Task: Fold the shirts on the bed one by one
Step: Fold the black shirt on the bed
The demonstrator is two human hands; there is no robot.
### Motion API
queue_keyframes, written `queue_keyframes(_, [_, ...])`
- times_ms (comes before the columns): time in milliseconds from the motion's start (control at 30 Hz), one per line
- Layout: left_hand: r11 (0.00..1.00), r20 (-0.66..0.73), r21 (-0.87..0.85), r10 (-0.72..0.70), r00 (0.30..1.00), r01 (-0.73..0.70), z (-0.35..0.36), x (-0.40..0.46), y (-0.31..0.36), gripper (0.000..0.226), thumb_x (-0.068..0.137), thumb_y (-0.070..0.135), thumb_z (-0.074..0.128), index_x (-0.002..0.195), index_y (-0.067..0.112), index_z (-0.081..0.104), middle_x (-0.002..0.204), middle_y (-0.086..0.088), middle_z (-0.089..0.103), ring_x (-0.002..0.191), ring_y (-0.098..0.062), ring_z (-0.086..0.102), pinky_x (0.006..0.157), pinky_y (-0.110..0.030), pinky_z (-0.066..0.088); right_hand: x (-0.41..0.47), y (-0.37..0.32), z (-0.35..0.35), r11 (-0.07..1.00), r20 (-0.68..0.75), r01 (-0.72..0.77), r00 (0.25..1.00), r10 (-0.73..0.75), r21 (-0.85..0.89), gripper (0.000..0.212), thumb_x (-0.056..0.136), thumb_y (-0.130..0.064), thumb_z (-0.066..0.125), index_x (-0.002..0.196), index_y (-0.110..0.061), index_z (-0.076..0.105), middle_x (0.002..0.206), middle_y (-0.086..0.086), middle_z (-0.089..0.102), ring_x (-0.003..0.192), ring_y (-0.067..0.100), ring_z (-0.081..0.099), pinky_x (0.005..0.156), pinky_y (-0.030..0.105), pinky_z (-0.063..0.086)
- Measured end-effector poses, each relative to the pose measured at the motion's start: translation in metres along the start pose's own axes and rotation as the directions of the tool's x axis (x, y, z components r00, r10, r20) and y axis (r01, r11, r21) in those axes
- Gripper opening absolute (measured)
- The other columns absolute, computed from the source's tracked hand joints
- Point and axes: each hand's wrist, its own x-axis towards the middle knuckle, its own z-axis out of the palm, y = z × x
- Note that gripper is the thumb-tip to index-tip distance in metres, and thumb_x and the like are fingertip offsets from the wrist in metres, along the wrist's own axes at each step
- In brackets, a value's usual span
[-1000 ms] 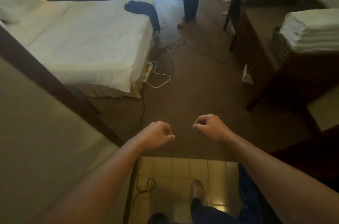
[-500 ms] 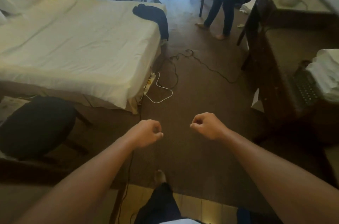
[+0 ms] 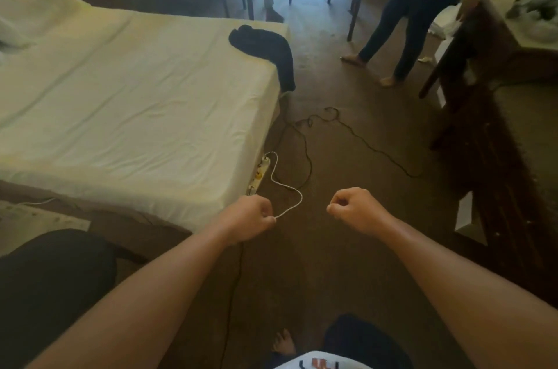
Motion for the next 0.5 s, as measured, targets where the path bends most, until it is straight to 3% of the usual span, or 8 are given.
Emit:
queue_keyframes(167, [0.999,-0.060,0.033,0.035,0.998,-0.033,-0.071,0.095,0.008,0.017,0.098,0.036,0.063,0.103,0.022,0.071,0.102,0.002,0.070,0.094,-0.016,0.065,0.087,-0.038,0.055,0.098,-0.011,-0.043,1.000,-0.002,0.018,1.000,-0.018,-0.008,0.008,0.095,-0.032,0.065,0.089,-0.030,0.069,0.086,-0.006,0.070,0.079,0.009,0.068,0.075,0.032,0.061])
queue_keyframes(267, [1.000,-0.087,0.006,0.027,0.996,-0.027,-0.106,0.157,0.012,0.018,0.097,0.034,0.064,0.101,0.019,0.072,0.099,0.001,0.070,0.091,-0.017,0.065,0.078,-0.032,0.052,0.166,-0.015,-0.073,0.999,0.006,0.044,0.999,-0.044,-0.012,0.010,0.095,-0.033,0.065,0.087,-0.030,0.070,0.084,-0.007,0.070,0.078,0.009,0.068,0.073,0.032,0.060])
queue_keyframes(367, [0.991,-0.126,-0.132,-0.028,0.992,0.012,-0.140,0.216,0.017,0.011,0.096,0.033,0.066,0.094,0.023,0.071,0.090,0.006,0.068,0.085,-0.011,0.064,0.067,-0.026,0.045,0.235,-0.023,-0.105,0.998,0.021,0.063,0.998,-0.063,-0.006,0.010,0.095,-0.034,0.065,0.087,-0.030,0.070,0.084,-0.007,0.070,0.078,0.009,0.068,0.066,0.024,0.057])
queue_keyframes(500, [0.976,-0.145,-0.211,-0.090,0.985,0.058,-0.183,0.280,0.022,0.010,0.095,0.035,0.067,0.095,0.026,0.070,0.092,0.008,0.066,0.088,-0.011,0.064,0.068,-0.025,0.044,0.320,-0.038,-0.147,0.995,0.089,0.091,0.992,-0.086,-0.051,0.010,0.095,-0.036,0.065,0.087,-0.031,0.070,0.084,-0.008,0.070,0.077,0.008,0.068,0.068,0.026,0.058])
